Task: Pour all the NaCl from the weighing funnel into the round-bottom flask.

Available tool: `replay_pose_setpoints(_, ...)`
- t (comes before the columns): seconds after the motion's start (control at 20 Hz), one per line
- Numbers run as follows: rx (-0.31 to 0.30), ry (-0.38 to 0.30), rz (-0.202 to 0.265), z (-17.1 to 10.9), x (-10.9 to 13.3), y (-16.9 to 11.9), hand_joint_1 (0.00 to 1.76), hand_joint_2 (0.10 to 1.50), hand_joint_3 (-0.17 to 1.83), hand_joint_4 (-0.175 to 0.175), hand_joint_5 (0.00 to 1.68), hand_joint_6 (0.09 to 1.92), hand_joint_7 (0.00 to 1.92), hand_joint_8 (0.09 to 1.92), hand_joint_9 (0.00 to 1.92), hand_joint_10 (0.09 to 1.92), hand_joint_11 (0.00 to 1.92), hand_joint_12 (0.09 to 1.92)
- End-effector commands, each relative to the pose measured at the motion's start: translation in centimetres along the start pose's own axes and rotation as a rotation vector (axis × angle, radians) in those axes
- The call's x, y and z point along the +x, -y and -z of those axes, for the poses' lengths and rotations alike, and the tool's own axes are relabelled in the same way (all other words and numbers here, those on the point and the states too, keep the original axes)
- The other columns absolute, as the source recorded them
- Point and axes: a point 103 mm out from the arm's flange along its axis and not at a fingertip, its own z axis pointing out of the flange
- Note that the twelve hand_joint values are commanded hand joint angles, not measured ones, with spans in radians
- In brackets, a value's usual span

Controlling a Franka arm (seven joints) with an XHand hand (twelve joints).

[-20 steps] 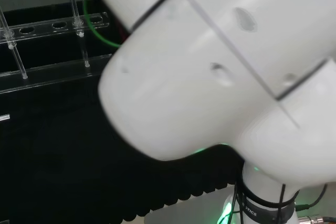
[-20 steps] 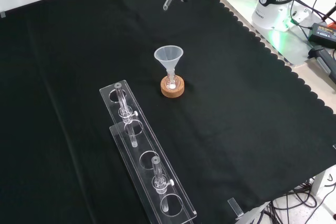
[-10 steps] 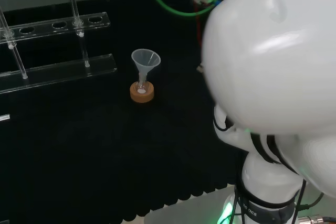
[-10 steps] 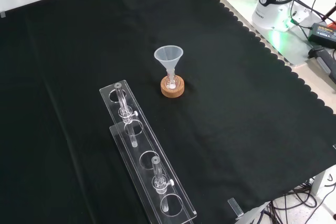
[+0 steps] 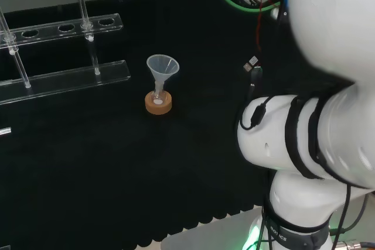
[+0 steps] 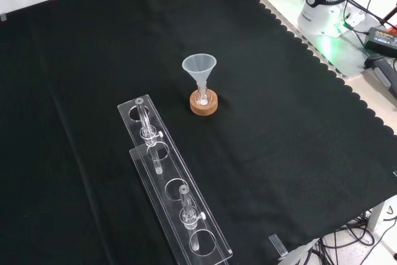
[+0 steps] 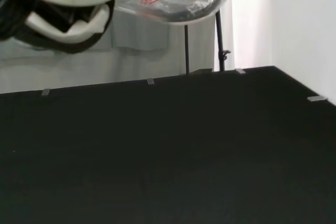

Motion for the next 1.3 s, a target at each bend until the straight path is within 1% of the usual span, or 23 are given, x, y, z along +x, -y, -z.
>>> replay_pose_setpoints(0.05,-0.004,-0.077,0.010,-3.3,-1.6,-2.0,1.24,0.42,0.92,-0.175,1.63,0.12,1.76,0.50,1.84,0.09,1.76,0.47)
replay_pose_setpoints(0.4,0.035,-0.126,0.012,-6.8,-1.8,-3.3,1.24,0.42,0.92,-0.175,1.63,0.12,1.76,0.50,1.84,0.09,1.76,0.47)
replay_pose_setpoints(0.6,0.053,-0.150,0.002,-8.7,-2.1,-3.7,1.24,0.42,0.92,-0.175,1.63,0.12,1.76,0.50,1.84,0.09,1.76,0.47)
replay_pose_setpoints(0.95,0.078,-0.183,-0.013,-11.0,-2.4,-3.6,1.24,0.41,0.92,-0.175,1.63,0.12,1.76,0.50,1.84,0.09,1.76,0.47)
replay_pose_setpoints(1.05,0.081,-0.195,-0.019,-11.9,-2.3,-3.9,1.24,0.41,0.92,-0.175,1.63,0.12,1.76,0.50,1.84,0.09,1.76,0.47)
replay_pose_setpoints(1.3,0.112,-0.198,-0.028,-14.0,-1.0,-4.6,1.24,0.41,0.92,-0.175,1.63,0.11,1.76,0.50,1.84,0.09,1.76,0.47)
